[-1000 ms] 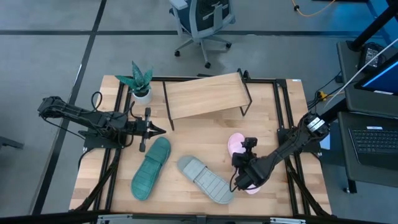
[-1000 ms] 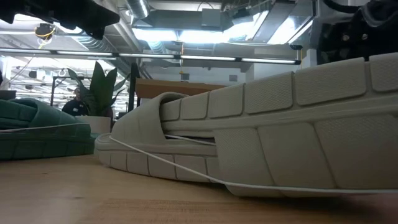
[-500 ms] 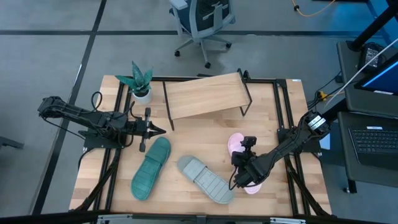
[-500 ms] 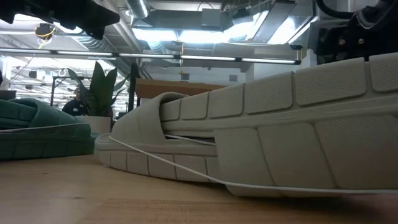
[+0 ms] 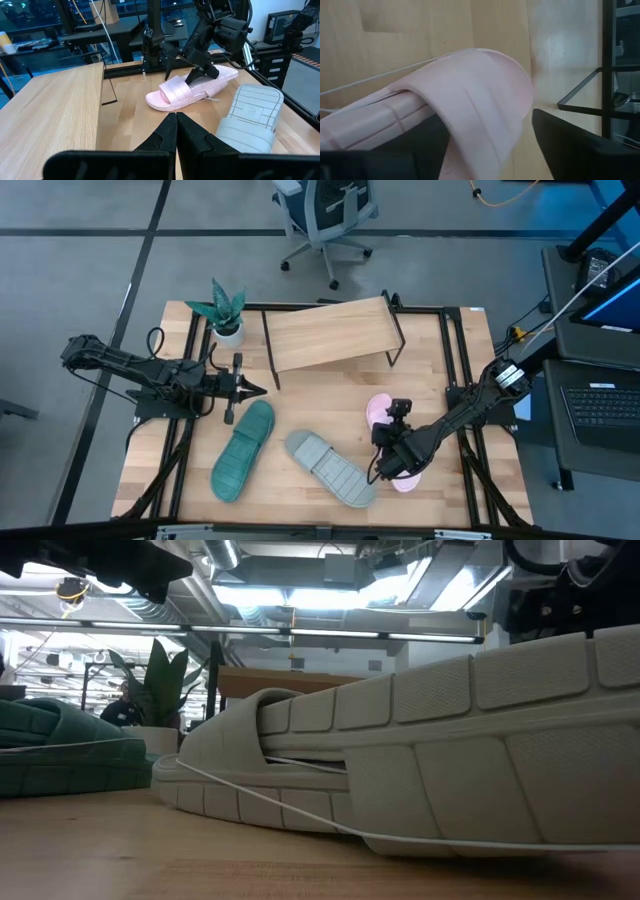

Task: Pick and place slides into the shelf
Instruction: Put the pink pair of slides on the shelf

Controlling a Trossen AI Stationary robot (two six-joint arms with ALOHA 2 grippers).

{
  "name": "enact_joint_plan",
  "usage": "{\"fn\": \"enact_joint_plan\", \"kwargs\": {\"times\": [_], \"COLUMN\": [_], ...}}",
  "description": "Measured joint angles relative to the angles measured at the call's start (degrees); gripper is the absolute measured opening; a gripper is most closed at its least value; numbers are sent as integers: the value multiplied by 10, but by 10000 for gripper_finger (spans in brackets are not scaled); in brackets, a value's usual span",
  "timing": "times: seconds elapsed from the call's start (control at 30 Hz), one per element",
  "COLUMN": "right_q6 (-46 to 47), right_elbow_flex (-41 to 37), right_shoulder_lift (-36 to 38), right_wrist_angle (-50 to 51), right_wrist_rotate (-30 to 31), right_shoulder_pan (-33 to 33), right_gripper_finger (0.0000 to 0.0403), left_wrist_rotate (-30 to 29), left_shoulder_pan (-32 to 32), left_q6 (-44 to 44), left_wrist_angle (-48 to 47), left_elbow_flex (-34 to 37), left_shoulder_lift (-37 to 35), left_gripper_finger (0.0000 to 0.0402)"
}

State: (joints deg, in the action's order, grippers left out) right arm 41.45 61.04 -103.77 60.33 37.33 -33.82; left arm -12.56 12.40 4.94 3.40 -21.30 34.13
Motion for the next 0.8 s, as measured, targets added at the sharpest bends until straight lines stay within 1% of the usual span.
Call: {"fn": "enact_joint_plan", "kwargs": {"times": [0.17,0.37,0.6,0.8], "right_q6": [1,1,4,5], "right_elbow_flex": [0,-1,-1,-1], "right_shoulder_lift": [0,0,0,0], "right_wrist_angle": [-2,-10,-14,-20], "right_wrist_rotate": [-6,-13,-41,-52], "right_shoulder_pan": [0,2,8,8], "right_gripper_finger": [243,222,195,147], "left_wrist_rotate": [0,0,0,0], "left_shoulder_pan": [0,0,0,0], "left_q6": [-3,-3,-4,-4], "left_wrist_angle": [0,0,0,0], "left_elbow_flex": [0,0,0,0], "left_shoulder_lift": [0,0,0,0], "left_gripper_finger": [0,0,0,0]}}
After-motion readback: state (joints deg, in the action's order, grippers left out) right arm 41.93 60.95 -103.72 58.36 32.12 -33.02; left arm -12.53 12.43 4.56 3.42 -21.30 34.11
